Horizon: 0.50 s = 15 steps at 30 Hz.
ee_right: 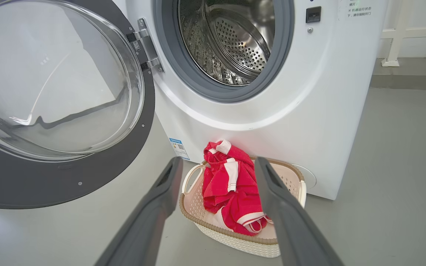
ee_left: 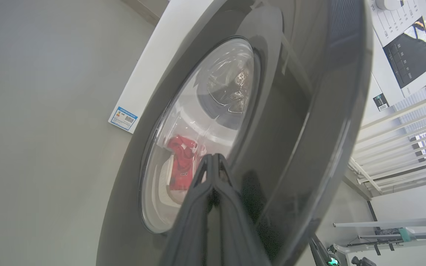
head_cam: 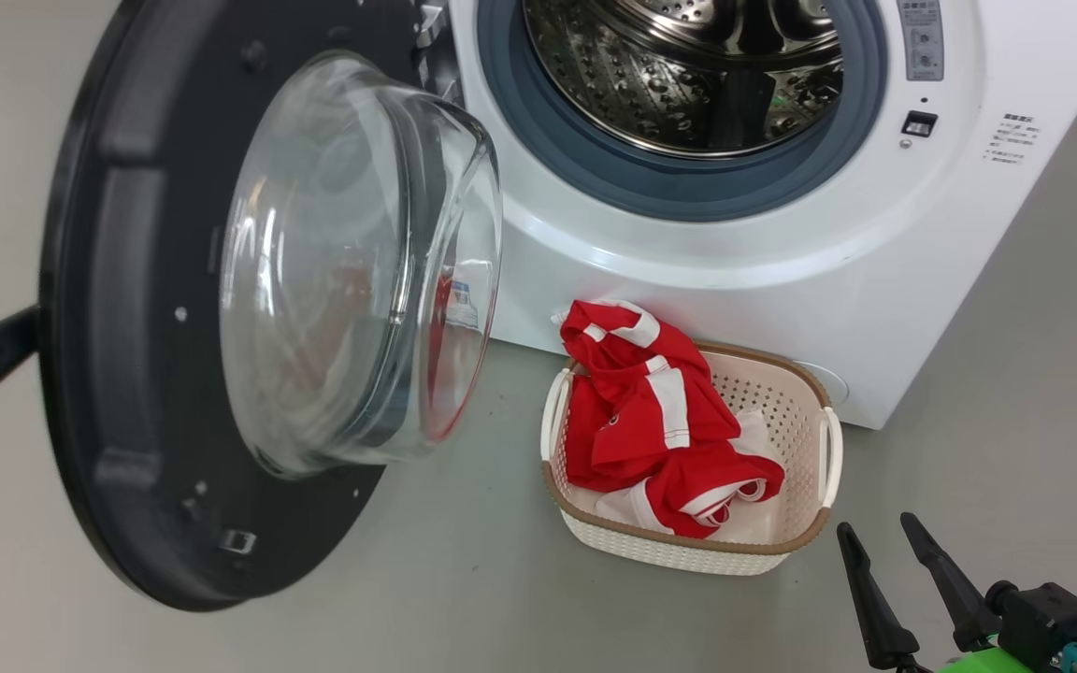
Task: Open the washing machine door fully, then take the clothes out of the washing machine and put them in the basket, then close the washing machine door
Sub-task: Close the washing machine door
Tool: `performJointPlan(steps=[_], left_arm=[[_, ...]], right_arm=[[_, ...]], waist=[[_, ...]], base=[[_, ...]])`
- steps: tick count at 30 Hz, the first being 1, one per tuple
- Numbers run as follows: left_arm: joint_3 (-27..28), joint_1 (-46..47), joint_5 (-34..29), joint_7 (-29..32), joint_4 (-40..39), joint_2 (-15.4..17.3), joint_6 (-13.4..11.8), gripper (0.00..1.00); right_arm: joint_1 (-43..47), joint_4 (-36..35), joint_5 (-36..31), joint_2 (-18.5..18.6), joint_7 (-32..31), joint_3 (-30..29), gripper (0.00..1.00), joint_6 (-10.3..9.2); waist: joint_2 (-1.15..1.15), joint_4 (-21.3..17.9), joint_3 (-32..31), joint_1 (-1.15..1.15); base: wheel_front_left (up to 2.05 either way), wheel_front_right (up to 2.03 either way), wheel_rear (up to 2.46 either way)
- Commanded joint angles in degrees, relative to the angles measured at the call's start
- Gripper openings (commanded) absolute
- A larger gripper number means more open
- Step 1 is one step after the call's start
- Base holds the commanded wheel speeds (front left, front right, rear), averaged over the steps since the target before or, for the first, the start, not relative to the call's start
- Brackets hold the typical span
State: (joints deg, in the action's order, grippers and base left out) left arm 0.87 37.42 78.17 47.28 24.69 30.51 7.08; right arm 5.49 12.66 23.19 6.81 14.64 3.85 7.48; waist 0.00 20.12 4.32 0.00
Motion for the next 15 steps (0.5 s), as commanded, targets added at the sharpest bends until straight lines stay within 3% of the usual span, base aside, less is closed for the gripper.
performJointPlan(steps=[1, 15], left_arm=[[0.86, 0.50, 0.93, 0.56, -2.92, 3.10, 0.41, 0.00], [-6.27, -0.93, 4.23, -1.18, -12.68, 2.61, 0.41, 0.00]], right_arm=[[-1.44, -1.34, -0.63, 0.40, 0.36, 0.80, 1.00, 0.01], [-1.62, -1.27, -0.64, 0.18, 0.36, 0.70, 1.00, 0.01]], waist=[[0.00, -0.42, -0.02, 0.00], [0.00, -3.11, -0.56, 0.00]], base=[[0.00, 0.00, 0.00], [0.00, 0.00, 0.00]])
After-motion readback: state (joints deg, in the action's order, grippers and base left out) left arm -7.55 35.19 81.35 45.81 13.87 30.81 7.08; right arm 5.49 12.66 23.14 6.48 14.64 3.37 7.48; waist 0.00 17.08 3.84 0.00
